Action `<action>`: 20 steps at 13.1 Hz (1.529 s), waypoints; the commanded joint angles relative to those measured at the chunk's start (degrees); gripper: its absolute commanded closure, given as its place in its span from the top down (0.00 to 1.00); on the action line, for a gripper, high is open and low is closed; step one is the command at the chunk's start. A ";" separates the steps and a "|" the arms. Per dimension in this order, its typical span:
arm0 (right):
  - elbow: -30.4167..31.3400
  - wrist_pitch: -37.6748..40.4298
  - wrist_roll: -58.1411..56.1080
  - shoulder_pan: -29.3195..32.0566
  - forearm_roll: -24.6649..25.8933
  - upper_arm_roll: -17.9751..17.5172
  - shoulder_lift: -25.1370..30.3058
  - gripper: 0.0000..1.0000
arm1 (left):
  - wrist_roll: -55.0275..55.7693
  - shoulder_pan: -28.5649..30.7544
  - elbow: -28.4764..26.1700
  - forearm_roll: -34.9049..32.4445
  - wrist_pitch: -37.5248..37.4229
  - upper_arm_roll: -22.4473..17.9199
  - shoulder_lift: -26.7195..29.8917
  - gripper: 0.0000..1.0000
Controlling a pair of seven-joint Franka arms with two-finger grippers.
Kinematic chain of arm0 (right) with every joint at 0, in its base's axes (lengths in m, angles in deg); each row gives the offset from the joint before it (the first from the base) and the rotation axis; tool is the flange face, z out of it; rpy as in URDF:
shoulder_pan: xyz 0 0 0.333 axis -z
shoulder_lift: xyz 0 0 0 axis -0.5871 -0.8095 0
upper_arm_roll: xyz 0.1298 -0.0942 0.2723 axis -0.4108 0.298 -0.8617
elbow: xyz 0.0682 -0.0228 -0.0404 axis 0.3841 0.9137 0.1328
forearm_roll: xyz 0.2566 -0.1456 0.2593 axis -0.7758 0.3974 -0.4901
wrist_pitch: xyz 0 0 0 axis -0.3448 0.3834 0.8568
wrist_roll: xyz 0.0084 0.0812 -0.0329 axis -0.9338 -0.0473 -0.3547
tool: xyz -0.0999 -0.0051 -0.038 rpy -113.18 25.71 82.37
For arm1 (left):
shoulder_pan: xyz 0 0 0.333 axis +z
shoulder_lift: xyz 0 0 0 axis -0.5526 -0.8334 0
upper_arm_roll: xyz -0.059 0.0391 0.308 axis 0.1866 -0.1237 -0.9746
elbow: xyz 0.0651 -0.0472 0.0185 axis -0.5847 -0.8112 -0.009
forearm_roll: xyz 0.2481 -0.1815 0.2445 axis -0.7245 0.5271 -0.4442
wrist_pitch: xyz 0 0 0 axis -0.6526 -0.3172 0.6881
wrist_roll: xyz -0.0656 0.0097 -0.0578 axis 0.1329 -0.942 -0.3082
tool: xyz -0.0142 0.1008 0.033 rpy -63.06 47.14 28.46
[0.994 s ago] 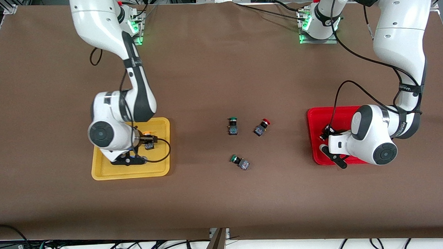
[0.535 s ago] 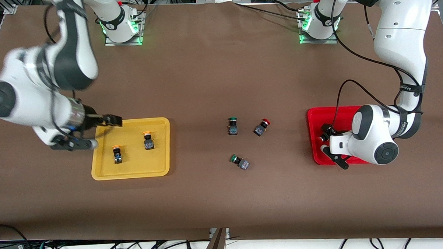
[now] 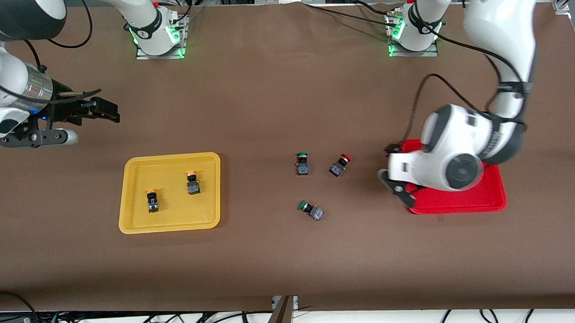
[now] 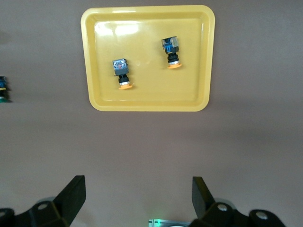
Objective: Place red and yellow buttons in trays
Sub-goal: 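Return the right arm to rest while the left gripper grasps another red button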
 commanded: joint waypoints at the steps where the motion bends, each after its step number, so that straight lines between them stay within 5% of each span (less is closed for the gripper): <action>1: 4.14 -0.37 0.82 15.23 3.39 -15.94 5.18 0.99 | 8.57 -6.32 1.24 -3.63 1.74 -0.85 -1.01 1.00; 3: 5.47 -0.72 0.82 20.97 5.68 -22.20 6.77 0.99 | 9.73 -6.52 -0.15 -3.39 11.12 -0.68 -1.97 1.00; 7: 4.07 -0.98 -0.41 20.91 6.48 -22.40 5.37 0.99 | 16.48 -9.93 -3.49 -3.47 16.33 -0.68 -3.39 1.00; 11: 3.10 -1.25 -1.02 20.82 7.36 -22.49 3.97 0.99 | 17.55 -10.29 -12.54 -3.56 32.75 -0.68 -4.53 1.00; 20: 1.16 -1.42 -1.02 20.90 6.92 -22.49 2.73 0.99 | 19.14 -11.61 -13.26 -3.47 33.84 -0.68 -6.20 1.00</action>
